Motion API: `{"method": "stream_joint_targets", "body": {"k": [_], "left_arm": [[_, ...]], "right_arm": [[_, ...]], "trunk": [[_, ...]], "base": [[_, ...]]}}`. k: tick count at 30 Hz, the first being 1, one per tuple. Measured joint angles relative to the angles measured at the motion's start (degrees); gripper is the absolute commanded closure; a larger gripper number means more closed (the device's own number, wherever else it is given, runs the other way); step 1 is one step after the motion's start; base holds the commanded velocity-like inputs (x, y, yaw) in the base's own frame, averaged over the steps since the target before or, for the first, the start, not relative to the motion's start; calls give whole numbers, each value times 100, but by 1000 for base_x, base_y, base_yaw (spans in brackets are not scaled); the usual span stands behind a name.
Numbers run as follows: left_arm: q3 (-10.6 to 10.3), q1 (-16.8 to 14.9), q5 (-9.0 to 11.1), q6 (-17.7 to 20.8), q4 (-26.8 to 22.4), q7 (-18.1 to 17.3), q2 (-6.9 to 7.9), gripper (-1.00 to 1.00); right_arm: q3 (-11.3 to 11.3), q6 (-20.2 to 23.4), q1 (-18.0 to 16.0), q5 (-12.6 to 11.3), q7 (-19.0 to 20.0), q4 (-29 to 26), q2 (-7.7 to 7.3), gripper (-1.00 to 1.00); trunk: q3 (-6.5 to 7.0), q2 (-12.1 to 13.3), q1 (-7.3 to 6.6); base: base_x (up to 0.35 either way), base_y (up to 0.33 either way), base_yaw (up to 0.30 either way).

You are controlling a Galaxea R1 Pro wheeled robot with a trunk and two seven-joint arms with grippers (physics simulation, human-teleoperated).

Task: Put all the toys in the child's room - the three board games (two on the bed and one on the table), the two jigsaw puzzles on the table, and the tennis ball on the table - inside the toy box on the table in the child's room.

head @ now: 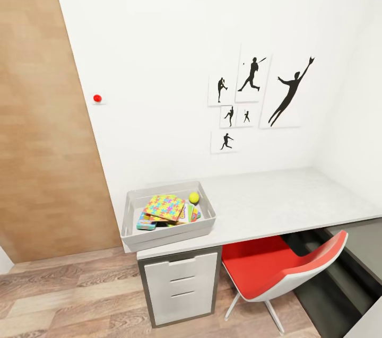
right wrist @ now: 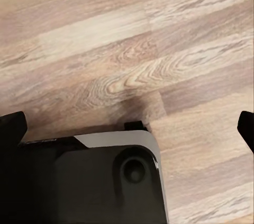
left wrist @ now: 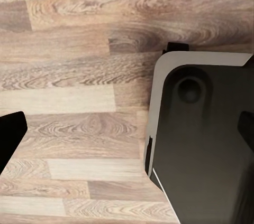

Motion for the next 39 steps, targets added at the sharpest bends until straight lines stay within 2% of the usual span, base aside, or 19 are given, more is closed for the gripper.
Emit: {"method": "stream_joint_targets", "body": {"k": [6,8,39], "left_arm": [[-5,0,-2,-6,-4,-4,4,-100],[-9,0,-2,-6,-5,-5,4,-100],[-5,0,-2,-7,-13,-5,-14,-100]], "right_arm": [[-3,21,1,10,791,-3,-16,-100],[-6,23,1,8,909,-3,-9,-100],[-18,121,1,-10,1012,13,11,-100]], "trunk": [[0,0,0],[0,0,0],[0,0,0]], "base": [[0,0,0],[0,0,0],[0,0,0]]}}
